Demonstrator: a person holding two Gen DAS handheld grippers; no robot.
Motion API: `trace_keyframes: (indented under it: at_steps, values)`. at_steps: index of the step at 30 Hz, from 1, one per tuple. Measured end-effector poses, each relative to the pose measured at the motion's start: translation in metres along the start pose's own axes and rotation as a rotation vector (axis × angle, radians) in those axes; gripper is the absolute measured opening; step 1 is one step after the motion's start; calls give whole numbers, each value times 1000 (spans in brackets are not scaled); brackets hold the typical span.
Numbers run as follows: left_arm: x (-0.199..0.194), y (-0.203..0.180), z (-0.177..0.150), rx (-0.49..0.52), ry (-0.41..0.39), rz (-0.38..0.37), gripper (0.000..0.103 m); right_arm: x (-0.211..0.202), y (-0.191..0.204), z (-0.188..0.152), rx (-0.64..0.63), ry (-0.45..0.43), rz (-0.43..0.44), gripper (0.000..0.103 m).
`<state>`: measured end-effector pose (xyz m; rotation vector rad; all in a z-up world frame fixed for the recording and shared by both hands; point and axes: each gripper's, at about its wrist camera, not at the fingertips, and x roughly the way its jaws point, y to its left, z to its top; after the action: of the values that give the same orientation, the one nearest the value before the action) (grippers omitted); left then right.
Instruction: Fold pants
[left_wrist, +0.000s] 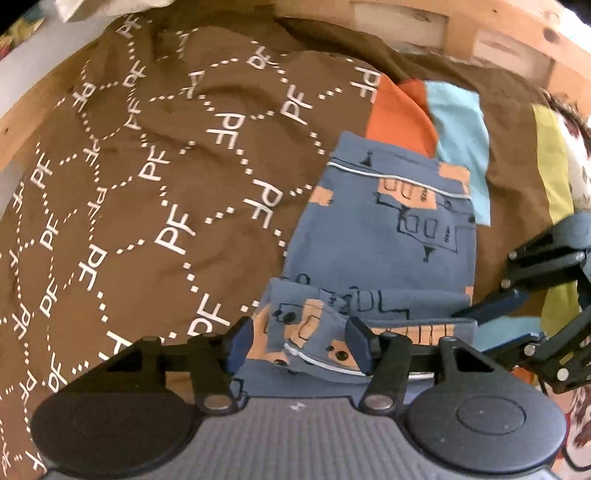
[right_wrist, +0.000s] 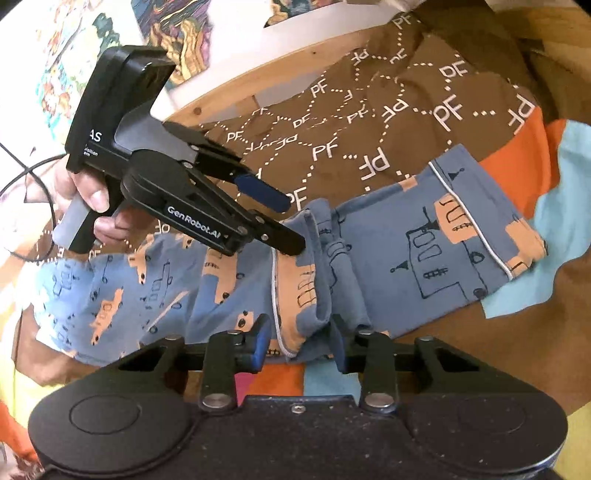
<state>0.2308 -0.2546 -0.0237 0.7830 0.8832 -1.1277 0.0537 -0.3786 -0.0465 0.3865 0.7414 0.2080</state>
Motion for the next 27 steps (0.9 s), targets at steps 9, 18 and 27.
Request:
trace_keyframes:
  at_steps: [9, 18, 27]
  values:
    - [1, -8, 6, 36, 31, -29, 37, 1, -11, 2, 62, -9, 15, 22]
    - [3, -23, 10, 83, 48, 8, 11, 0, -9, 2, 46, -16, 9, 16]
    - [-23, -27, 28, 48, -82, 24, 9, -14, -1, 2, -43, -93, -64, 8]
